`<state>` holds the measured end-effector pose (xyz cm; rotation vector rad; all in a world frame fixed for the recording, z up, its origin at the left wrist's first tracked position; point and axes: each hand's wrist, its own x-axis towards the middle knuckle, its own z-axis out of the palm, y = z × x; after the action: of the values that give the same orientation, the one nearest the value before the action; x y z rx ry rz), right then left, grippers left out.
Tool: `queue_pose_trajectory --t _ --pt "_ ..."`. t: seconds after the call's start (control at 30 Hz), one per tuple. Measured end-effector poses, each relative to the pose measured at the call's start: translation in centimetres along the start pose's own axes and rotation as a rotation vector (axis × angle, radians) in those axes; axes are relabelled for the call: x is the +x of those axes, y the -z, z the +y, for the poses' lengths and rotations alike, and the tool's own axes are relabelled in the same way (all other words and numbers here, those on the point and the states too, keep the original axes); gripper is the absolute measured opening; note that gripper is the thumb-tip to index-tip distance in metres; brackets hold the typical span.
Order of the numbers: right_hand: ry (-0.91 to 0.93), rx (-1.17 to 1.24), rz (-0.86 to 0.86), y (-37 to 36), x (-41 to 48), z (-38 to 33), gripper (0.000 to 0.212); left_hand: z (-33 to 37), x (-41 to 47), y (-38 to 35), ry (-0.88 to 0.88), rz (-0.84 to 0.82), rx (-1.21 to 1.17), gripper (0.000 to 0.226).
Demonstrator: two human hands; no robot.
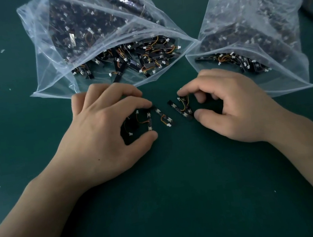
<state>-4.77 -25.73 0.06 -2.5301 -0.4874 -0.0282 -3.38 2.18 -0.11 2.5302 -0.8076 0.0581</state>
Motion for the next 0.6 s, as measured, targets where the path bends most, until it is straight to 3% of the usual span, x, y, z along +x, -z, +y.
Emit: queue_pose_trajectory --t 0.4,0.6 --pt "0.034 -0.036 -0.013 -0.1 0.4 -0.1 0.036 1.4 -0.3 -1.3 0.138 0.11 0.059 0.051" --pt "0.036 -0.056 -0.015 -0.2 0.4 -0.2 0.046 2.3 -0.2 -1.8 0.207 0.135 0.089 0.06"
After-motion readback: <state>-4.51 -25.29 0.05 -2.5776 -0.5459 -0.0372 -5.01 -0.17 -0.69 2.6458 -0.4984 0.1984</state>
